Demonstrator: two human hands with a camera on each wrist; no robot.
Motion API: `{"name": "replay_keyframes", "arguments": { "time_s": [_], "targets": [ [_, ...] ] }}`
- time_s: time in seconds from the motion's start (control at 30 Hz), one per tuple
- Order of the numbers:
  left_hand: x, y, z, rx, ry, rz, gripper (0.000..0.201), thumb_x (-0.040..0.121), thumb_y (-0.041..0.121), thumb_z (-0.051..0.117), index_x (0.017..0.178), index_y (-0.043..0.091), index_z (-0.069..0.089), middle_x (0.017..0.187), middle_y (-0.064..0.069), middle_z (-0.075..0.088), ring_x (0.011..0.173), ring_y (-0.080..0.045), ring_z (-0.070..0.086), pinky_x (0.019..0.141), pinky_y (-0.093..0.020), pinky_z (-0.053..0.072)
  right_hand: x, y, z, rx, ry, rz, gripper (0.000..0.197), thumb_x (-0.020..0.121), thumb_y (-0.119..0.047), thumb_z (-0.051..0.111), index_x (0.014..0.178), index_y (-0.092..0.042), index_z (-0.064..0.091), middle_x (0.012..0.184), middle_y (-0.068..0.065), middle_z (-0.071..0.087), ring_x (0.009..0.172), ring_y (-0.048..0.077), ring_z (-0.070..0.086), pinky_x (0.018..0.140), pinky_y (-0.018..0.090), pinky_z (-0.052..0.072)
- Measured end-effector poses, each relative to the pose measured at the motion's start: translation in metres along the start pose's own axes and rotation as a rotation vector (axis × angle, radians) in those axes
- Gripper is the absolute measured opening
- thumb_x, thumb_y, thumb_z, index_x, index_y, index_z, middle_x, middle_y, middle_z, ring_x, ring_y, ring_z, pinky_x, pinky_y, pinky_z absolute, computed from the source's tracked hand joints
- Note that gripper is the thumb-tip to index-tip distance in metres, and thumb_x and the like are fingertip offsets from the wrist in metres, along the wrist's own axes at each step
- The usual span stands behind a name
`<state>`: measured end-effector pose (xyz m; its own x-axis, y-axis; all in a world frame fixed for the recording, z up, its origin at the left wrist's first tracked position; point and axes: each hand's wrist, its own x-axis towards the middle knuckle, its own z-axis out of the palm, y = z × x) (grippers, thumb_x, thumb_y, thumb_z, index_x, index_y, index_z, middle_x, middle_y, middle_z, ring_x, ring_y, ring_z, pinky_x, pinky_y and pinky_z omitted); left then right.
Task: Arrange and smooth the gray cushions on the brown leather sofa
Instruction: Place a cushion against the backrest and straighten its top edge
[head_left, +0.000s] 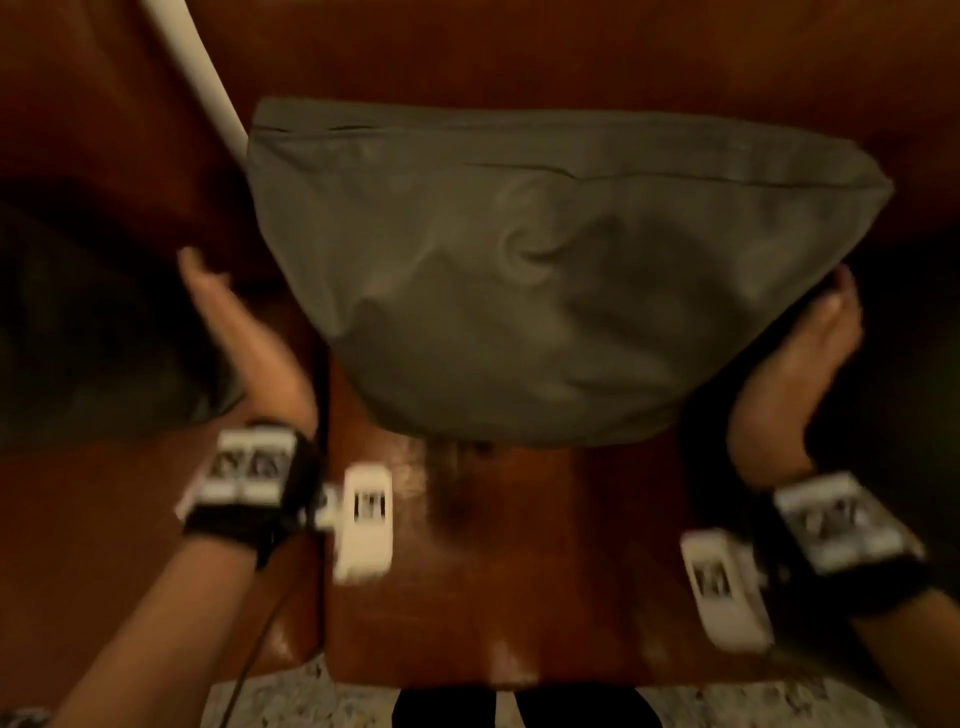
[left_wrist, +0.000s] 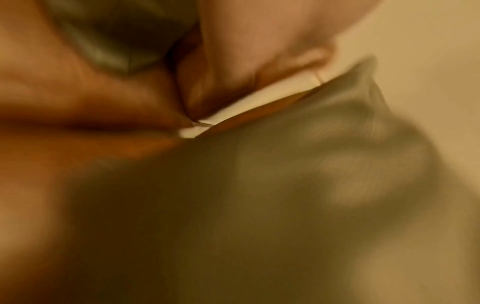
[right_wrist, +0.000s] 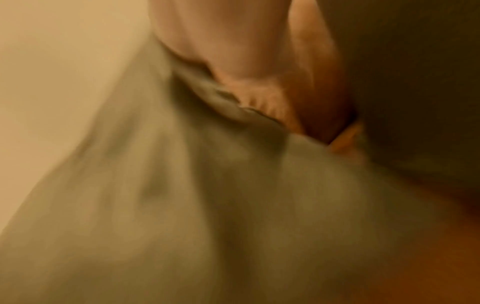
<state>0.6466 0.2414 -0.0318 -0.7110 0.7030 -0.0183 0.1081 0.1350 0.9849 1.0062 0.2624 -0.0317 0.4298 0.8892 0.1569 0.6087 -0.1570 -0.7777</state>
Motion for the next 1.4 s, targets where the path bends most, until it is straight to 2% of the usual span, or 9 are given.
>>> {"name": "replay_keyframes", "arguments": {
  "time_s": [0.13,0.2,0.27,0.43,0.57,0.77,0.97,1.1,1.4],
  "targets": [
    [-0.086,-0.046,-0.028,0.88,-0.452,0.737,0.069,0.09,0.058,0.041,0.148,0.038,0.009,0.158,-0.017,0.005,0.146,-0.037,0.002,0.114,-0.059,-0.007,-0.084,0.003,-0.014,-0.3,-0.378,-0.873,0.052,0.1,-0.035,0.03,0.149,-0.023,0.022,0.159,0.006,0.015,0.147,0.027,0.012,0.116,0.055,-0.001],
    [-0.101,-0.068,-0.017,1.084,-0.665,1.055,0.086,0.079,0.066,0.046,0.147,0.044,0.0,0.16,-0.007,-0.003,0.147,-0.029,-0.005,0.104,-0.071,0.0,-0.088,0.029,0.012,-0.388,-0.6,-1.191,0.056,0.1,-0.044,0.027,0.152,-0.031,0.009,0.162,-0.003,0.0,0.149,0.02,0.002,0.112,0.06,-0.006],
    [-0.079,-0.08,0.011,1.214,-0.699,1.036,0.101,0.065,0.063,0.064,0.146,0.044,0.008,0.153,-0.007,0.016,0.143,-0.031,0.01,0.093,-0.079,0.013,-0.069,0.036,0.059,-0.501,-0.539,-1.381,0.058,0.1,-0.048,0.018,0.152,-0.03,0.0,0.161,-0.003,-0.01,0.148,0.017,-0.007,0.108,0.061,0.006],
    [-0.04,-0.069,0.066,1.273,-0.634,0.997,0.086,0.049,0.056,0.081,0.125,0.04,0.044,0.122,-0.008,0.036,0.108,-0.033,0.035,0.06,-0.084,0.024,0.005,0.039,0.119,-0.651,-0.416,-1.455,0.059,0.102,-0.047,0.017,0.152,-0.026,-0.007,0.16,-0.001,-0.015,0.147,0.02,-0.017,0.091,0.056,0.037],
    [-0.044,-0.081,0.068,1.291,-0.526,1.027,0.07,0.063,0.056,0.065,0.123,0.042,0.032,0.118,-0.005,0.036,0.106,-0.03,0.036,0.06,-0.083,0.028,0.0,0.068,0.134,-0.708,-0.324,-1.531,0.057,0.103,-0.046,0.017,0.152,-0.029,-0.007,0.16,-0.003,-0.014,0.147,0.018,-0.017,0.113,0.047,-0.005],
    [-0.052,-0.085,0.056,1.16,-0.485,1.099,0.092,0.077,0.065,0.043,0.148,0.037,-0.009,0.148,-0.006,0.018,0.134,-0.03,0.02,0.082,-0.083,0.017,0.001,0.047,0.122,-0.68,-0.336,-1.456,0.058,0.102,-0.046,0.013,0.152,-0.026,-0.01,0.159,0.0,-0.018,0.146,0.022,-0.018,0.091,0.053,0.035],
    [-0.05,-0.081,0.08,1.033,-0.313,1.054,0.067,0.095,0.059,0.023,0.149,0.031,-0.006,0.157,0.009,-0.02,0.145,-0.009,-0.018,0.09,-0.081,0.006,-0.012,0.049,0.107,-0.673,-0.247,-1.401,0.065,0.1,-0.049,0.026,0.153,-0.02,0.002,0.161,-0.001,-0.009,0.148,0.014,-0.006,0.114,0.052,-0.002],
    [-0.048,-0.081,0.079,1.094,-0.327,1.056,0.067,0.096,0.059,0.02,0.149,0.031,-0.009,0.157,0.008,-0.022,0.145,-0.01,-0.019,0.083,-0.079,0.01,-0.005,0.045,0.109,-0.708,-0.224,-1.316,0.059,0.103,-0.043,0.019,0.153,-0.021,-0.002,0.16,-0.004,-0.012,0.148,0.01,-0.008,0.11,0.042,0.008],
    [-0.038,-0.036,0.105,1.055,-0.218,1.025,0.068,0.095,0.059,0.026,0.148,0.035,-0.01,0.155,0.009,-0.025,0.144,-0.013,-0.024,0.089,-0.078,0.005,0.005,-0.02,0.117,-0.608,-0.128,-1.122,0.059,0.101,-0.048,0.023,0.151,-0.031,-0.004,0.159,-0.008,-0.017,0.147,0.01,-0.013,0.11,0.056,-0.019]
  ]
}}
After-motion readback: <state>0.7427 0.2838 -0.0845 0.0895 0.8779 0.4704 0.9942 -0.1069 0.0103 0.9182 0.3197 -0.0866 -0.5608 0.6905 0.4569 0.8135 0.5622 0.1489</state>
